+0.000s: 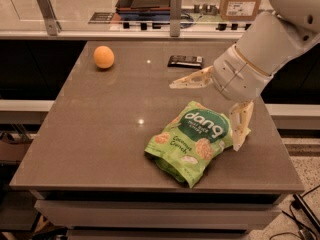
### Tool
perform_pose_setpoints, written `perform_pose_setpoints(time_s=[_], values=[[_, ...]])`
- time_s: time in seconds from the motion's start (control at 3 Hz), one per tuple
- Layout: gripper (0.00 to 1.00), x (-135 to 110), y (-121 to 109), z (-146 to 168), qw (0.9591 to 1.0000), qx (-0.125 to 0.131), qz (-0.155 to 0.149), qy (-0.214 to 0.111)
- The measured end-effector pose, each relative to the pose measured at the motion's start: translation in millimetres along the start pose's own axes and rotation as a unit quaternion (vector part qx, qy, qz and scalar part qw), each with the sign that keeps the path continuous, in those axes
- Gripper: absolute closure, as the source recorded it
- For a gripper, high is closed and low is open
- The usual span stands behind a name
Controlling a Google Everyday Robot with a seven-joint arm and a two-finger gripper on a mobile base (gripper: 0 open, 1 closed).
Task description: Move green rice chip bag near orange
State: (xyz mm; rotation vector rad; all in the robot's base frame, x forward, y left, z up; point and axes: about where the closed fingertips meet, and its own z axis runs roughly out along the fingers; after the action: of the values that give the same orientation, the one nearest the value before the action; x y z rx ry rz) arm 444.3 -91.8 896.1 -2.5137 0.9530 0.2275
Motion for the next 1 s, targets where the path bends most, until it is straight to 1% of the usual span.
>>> perform_pose_setpoints(time_s=[0.67, 1.0], values=[[0.0, 6.1, 5.2, 34.3, 1.0, -0.005, -0.003, 0.007], [0.0, 5.7, 9.6, 53.9, 0.9999, -0.003, -0.002, 0.013]])
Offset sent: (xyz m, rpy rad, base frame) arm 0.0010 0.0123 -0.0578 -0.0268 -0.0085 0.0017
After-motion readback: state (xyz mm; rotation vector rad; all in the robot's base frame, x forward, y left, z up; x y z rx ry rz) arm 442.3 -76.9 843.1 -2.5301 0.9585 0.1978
